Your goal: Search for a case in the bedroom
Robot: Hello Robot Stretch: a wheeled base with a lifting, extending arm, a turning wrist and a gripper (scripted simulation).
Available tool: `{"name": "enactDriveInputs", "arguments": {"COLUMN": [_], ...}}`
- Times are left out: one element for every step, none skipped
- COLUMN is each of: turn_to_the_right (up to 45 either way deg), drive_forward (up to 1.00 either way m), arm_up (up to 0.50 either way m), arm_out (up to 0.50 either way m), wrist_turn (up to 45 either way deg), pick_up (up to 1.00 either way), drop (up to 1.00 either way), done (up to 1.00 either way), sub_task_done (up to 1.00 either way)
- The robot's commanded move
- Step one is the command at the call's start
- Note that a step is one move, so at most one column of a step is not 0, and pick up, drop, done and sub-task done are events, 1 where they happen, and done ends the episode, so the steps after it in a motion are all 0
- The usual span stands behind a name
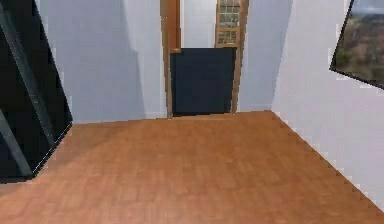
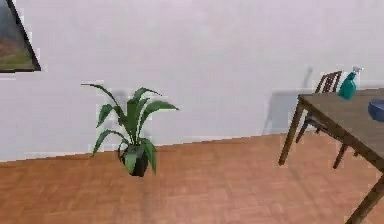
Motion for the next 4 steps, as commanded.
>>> {"name": "enactDriveInputs", "arguments": {"turn_to_the_right": [0.0,3.0,0.0,0.0], "drive_forward": [1.00,0.00,1.00,0.40], "arm_up": [0.00,0.00,0.00,0.00], "arm_out": [0.00,0.00,0.00,0.00], "wrist_turn": [0.0,0.0,0.0,0.0], "pick_up": [0.00,0.00,0.00,0.00], "drop": [0.00,0.00,0.00,0.00], "done": [0.00,0.00,0.00,0.00], "sub_task_done": [0.00,0.00,0.00,0.00]}}
